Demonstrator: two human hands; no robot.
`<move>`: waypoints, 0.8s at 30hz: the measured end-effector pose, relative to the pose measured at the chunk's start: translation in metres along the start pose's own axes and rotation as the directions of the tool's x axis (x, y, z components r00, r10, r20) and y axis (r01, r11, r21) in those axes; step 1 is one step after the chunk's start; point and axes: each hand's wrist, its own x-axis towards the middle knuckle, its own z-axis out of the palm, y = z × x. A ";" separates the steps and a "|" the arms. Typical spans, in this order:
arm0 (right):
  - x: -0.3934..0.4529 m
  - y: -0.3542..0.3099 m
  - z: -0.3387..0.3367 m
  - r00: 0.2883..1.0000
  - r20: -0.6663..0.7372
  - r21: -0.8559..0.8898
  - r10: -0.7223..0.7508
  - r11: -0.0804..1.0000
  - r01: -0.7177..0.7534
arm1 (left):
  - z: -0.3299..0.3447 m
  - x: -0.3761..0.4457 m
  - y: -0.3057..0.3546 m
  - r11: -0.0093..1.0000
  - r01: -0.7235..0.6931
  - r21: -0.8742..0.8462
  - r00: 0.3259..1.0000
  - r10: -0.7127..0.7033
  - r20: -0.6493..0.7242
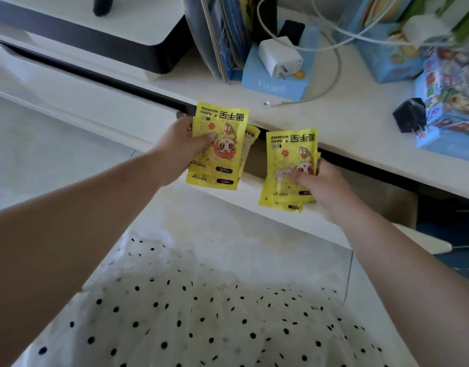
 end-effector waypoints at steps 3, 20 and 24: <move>-0.010 0.012 0.007 0.990 0.024 0.221 0.139 0.965 -0.140 | 0.004 0.000 -0.005 0.999 0.011 0.033 0.999 -0.013 0.043; -0.043 0.059 0.035 0.894 0.138 0.432 0.427 0.786 -0.442 | 0.002 -0.024 -0.050 0.901 0.411 0.134 0.888 -0.430 0.164; -0.048 0.066 0.039 0.877 0.135 0.438 0.462 0.766 -0.471 | 0.003 -0.025 -0.056 0.885 0.452 0.113 0.872 -0.465 0.153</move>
